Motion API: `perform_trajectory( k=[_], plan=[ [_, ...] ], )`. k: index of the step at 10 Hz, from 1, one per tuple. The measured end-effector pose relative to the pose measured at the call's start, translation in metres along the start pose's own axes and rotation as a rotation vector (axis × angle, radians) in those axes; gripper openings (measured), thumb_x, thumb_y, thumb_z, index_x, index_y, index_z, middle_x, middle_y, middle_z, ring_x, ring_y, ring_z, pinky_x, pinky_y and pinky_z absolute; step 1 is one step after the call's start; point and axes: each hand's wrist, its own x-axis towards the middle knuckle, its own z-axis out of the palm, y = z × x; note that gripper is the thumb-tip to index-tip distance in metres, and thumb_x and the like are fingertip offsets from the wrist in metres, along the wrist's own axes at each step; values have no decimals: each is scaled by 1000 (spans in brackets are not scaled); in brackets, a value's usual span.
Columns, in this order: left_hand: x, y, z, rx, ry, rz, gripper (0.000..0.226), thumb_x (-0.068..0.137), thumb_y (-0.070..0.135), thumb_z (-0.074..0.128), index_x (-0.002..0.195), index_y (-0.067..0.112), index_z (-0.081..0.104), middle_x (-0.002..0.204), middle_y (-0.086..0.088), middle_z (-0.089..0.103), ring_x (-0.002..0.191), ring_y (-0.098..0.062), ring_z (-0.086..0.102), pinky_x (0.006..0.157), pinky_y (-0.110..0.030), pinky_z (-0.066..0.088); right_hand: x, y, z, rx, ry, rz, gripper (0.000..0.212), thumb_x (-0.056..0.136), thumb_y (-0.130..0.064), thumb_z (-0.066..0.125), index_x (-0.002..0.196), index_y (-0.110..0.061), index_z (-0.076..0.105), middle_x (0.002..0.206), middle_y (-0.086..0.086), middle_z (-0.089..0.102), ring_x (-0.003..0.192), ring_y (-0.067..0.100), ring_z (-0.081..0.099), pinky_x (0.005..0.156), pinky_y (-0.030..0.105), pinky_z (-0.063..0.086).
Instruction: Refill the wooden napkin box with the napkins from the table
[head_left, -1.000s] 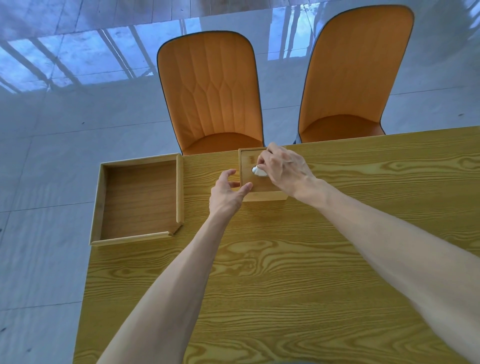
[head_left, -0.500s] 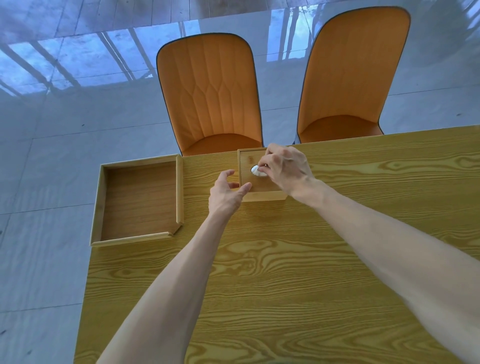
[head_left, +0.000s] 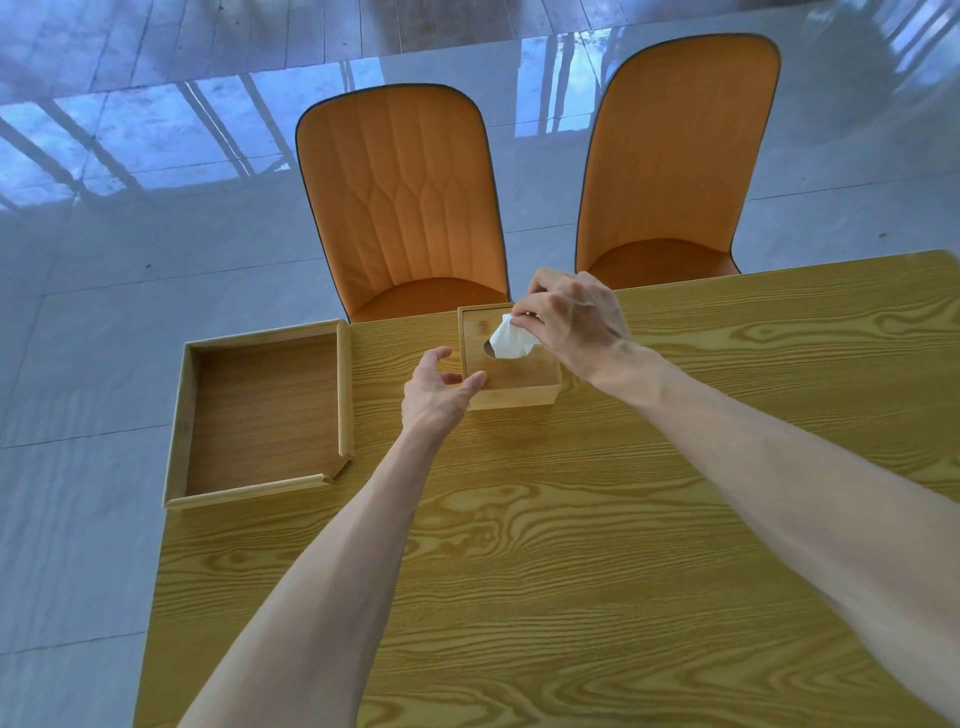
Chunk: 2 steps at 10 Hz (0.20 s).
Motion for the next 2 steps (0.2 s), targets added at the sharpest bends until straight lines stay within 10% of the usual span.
perform_trajectory(
  k=[2],
  plan=[
    [-6, 3, 1, 78, -15, 29, 61, 90, 38, 69, 144, 24, 43, 127, -4, 64, 102, -20, 61, 94, -40, 50, -5, 2, -6, 24, 18, 31, 18, 90, -25, 72, 103, -14, 78, 93, 4, 71, 75, 29, 68, 67, 33, 50]
  ],
)
